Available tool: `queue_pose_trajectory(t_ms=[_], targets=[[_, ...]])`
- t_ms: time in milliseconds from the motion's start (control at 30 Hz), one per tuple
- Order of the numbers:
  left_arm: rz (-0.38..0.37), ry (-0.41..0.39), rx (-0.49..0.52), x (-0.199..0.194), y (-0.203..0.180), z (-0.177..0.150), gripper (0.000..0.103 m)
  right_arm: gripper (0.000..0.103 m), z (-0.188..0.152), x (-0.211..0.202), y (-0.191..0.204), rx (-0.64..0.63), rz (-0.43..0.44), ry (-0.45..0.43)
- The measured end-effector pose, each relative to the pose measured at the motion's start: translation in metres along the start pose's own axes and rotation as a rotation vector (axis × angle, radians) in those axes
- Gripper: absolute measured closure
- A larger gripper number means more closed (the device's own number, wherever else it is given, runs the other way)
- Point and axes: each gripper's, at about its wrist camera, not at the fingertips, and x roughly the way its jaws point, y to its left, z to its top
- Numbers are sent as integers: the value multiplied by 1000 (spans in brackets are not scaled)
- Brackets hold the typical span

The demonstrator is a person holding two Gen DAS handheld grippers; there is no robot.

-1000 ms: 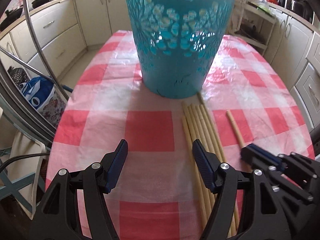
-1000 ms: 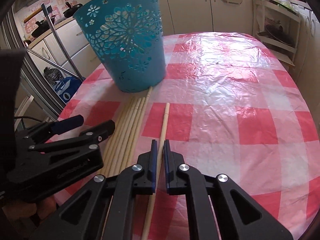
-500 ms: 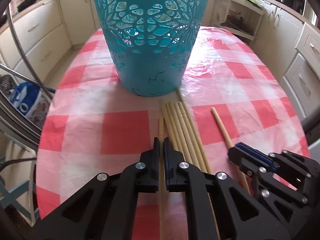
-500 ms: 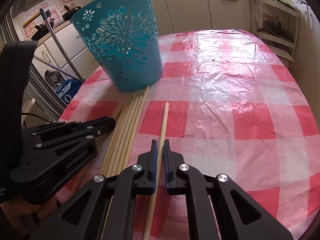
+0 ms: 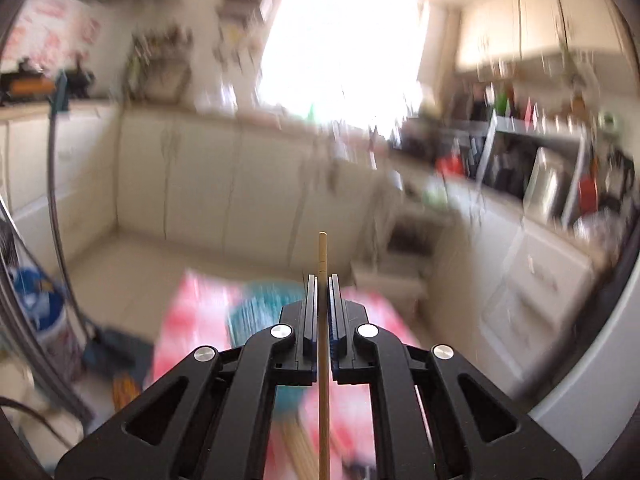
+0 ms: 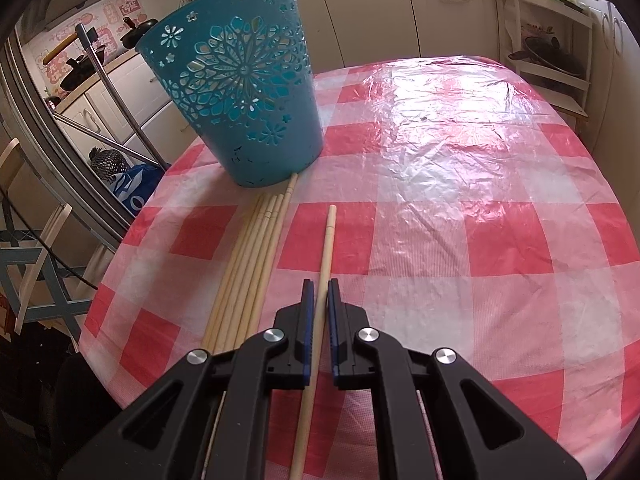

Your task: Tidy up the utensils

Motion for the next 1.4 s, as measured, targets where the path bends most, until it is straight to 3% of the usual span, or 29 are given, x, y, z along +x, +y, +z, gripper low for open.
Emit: queue_pose_trajectory(t_ms=[133,400,633,1000,1400], targets=[[60,-135,-58,25,7,31,99,95,0,0,-2,9,12,-3],[161,-227,-124,96,22,41,99,86,0,1,1,-2,29,-7],[186,-179,-121,129,30,21,99,83,1,2,3,-8,39,-6],[205,-150,-131,127,52,-14,99,79,1,2,5,-12,39,-9],[202,-191,-162,118,55,-4,99,77,1,2,6,-17,41,-10]])
